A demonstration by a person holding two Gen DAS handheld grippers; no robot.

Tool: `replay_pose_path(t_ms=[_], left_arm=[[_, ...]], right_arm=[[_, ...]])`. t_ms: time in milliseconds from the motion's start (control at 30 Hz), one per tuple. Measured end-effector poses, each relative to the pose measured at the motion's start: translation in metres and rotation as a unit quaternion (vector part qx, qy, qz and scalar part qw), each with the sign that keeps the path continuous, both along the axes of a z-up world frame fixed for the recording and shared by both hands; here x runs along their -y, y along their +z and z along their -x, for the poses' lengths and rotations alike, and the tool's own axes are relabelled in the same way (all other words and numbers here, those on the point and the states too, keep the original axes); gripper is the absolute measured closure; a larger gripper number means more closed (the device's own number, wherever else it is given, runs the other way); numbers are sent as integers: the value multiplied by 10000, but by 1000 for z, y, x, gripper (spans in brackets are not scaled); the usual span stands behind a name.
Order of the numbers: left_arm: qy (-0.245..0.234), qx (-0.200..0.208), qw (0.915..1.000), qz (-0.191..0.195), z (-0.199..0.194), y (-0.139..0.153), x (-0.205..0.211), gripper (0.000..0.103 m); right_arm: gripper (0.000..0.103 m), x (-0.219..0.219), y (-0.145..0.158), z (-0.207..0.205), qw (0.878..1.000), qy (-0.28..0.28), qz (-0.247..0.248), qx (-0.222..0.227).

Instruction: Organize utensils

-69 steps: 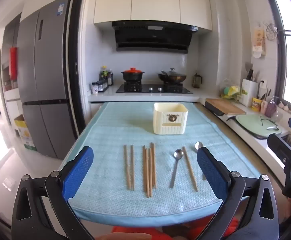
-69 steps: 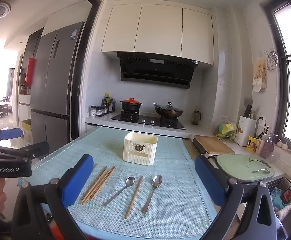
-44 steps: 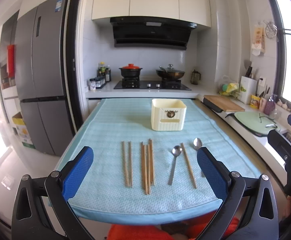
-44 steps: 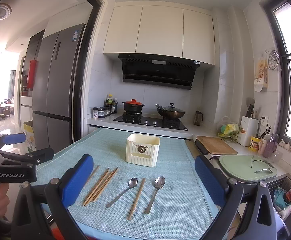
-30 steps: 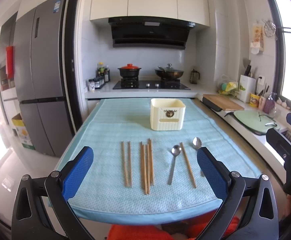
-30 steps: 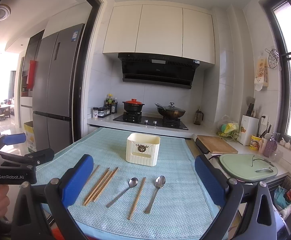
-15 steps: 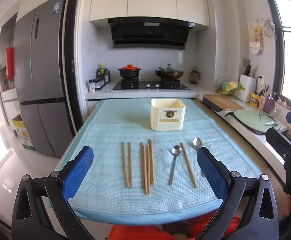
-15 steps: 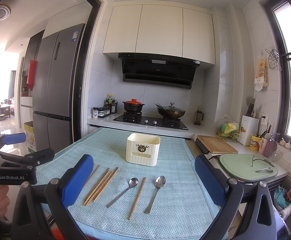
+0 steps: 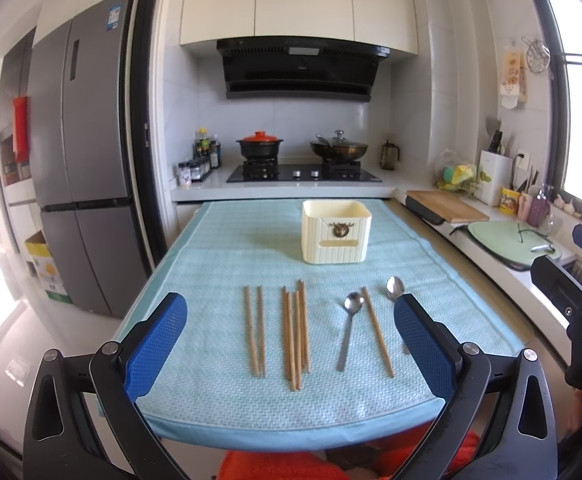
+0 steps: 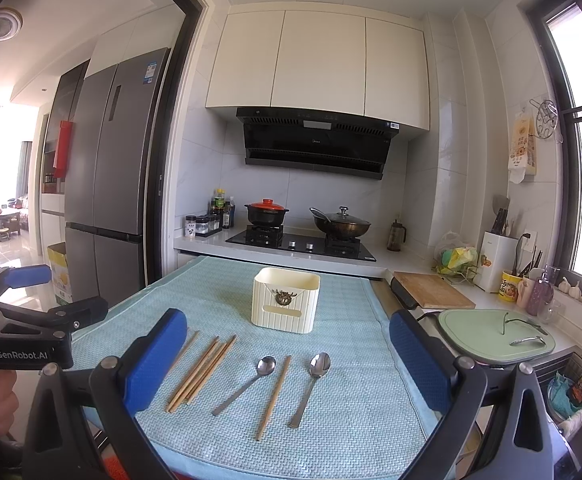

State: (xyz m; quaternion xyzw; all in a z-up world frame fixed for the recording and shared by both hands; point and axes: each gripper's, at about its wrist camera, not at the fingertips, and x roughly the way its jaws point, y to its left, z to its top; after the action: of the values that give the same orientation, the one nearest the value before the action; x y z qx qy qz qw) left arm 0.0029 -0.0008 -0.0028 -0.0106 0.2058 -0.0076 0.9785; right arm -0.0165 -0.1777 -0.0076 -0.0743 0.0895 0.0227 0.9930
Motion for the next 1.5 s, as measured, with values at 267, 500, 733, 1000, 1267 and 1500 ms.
replay_pose_path(t_ms=[267,500,733,1000,1267,1500], left_arm=[[-1,8,10000,-5,1,-2,1,0],[-6,12,10000,-9,0,-1,1,0],[-2,12,10000,-7,0,-2,1,0],[-4,15,10000,-12,0,-2,1,0],[-7,-8,10000,-39,0,-4,0,0],[-10,-8,10000,-39,0,-4,0,0]], right_arm=[[0,0,0,0,10000,0,-5,-2],[0,0,-1,0,10000,-1,-3,4],[0,0,-1,0,10000,3,-2,3],[0,0,-1,0,10000,-4,-5,7],[0,0,-1,0,10000,2,-6,5],[0,0,-2,0,10000,0,-8,7]])
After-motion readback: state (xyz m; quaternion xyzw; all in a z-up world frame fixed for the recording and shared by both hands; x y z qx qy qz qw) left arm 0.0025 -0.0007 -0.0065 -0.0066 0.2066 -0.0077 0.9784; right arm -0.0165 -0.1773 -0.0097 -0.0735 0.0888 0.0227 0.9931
